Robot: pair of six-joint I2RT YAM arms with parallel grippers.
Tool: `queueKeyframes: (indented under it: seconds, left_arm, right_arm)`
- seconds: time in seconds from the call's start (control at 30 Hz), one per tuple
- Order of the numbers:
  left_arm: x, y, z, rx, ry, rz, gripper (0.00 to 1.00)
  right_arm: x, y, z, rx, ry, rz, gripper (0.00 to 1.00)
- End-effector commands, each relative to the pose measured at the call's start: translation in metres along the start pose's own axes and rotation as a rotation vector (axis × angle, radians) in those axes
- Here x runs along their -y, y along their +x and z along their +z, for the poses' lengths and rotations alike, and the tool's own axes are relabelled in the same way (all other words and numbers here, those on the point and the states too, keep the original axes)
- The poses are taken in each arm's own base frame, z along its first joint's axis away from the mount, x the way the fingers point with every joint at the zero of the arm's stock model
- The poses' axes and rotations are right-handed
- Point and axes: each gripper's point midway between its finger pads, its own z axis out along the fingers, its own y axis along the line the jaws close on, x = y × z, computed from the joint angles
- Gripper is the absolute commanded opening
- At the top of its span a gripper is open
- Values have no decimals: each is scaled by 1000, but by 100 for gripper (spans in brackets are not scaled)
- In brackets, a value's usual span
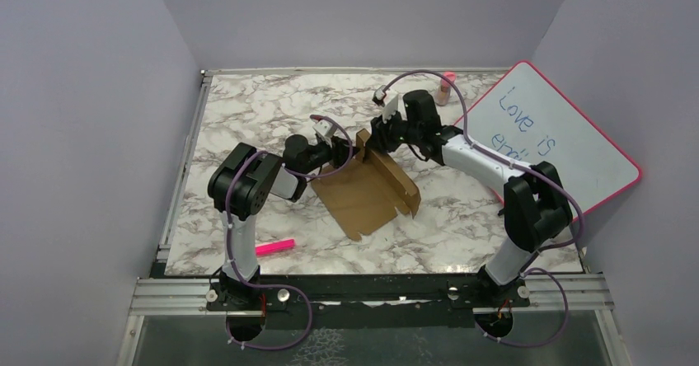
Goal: Fold the paper box
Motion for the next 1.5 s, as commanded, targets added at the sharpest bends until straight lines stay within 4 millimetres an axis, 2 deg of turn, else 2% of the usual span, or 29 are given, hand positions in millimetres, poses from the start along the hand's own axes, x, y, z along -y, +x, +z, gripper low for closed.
queueKeyframes:
  seconds: [0.0,0.43,0.7,0.8,1.0,1.47]
  left_arm:
    - [-1,-6,9,31,-6,4,40]
    - [-2,-5,13,23,-4,-16,48]
    - [-2,-8,18,33,-14,-32,48]
    - [-4,-10,20,41,-33,-38,45]
    - [-8,-7,20,39,-81,-45,32]
    - [-23,0,4,31,-274,-84,3]
  right_arm:
    - [-18,29,4,-94,-108,83,39]
    - [-12,24,0,-71,-155,128,40]
    - [-21,31,3,-94,-219,134,39]
    - [-23,35,4,-105,-231,138,38]
    - [-21,37,5,-115,-226,141,38]
    - [-15,44,8,-140,-194,147,38]
